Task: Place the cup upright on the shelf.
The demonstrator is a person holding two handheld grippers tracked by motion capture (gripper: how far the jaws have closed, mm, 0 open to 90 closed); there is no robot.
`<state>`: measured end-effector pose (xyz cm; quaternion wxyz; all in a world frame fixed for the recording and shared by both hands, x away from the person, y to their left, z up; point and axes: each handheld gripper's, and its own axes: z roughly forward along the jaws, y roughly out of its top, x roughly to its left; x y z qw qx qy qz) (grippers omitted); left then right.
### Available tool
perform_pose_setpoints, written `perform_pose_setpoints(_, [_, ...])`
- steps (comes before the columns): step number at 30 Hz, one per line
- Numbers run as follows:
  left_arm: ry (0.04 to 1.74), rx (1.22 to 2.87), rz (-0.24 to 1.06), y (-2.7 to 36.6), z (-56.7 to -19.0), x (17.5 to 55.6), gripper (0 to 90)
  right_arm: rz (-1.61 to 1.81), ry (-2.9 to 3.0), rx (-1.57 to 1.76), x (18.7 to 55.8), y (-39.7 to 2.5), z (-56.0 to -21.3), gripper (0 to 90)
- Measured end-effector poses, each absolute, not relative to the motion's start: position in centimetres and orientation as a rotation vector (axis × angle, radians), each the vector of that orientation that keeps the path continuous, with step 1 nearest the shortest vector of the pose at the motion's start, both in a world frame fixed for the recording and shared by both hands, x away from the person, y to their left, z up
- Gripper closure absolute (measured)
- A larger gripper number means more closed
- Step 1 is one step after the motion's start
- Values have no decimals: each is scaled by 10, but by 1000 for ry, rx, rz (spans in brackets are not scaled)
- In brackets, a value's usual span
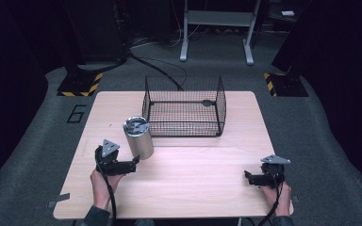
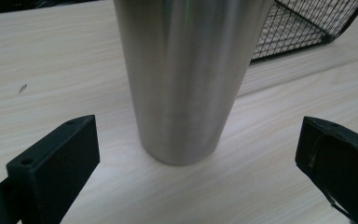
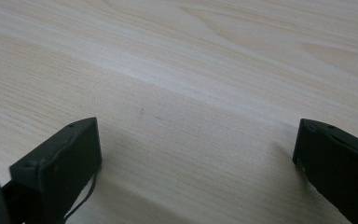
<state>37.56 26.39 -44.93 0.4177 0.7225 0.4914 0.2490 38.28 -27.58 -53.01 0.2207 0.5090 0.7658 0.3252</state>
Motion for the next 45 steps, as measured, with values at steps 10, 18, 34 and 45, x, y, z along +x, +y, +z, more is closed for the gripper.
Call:
perform_pose_setpoints(10, [1221,1752,642,255,-436,399,0,900,2115,1408,383,-276,-530,5])
perform_pose_setpoints(18, [1255,1708,686,244,-432,424,0,901,2113,1416,382,-275,-530,7])
perform_pose_setpoints(34, [1254,1663,748,229,-440,441,26,902,2105,1424,382,-275,-530,12])
perform_pose_setpoints(45, [1237,1647,768,231,-442,439,37,901,2111,1424,382,-275,-530,15])
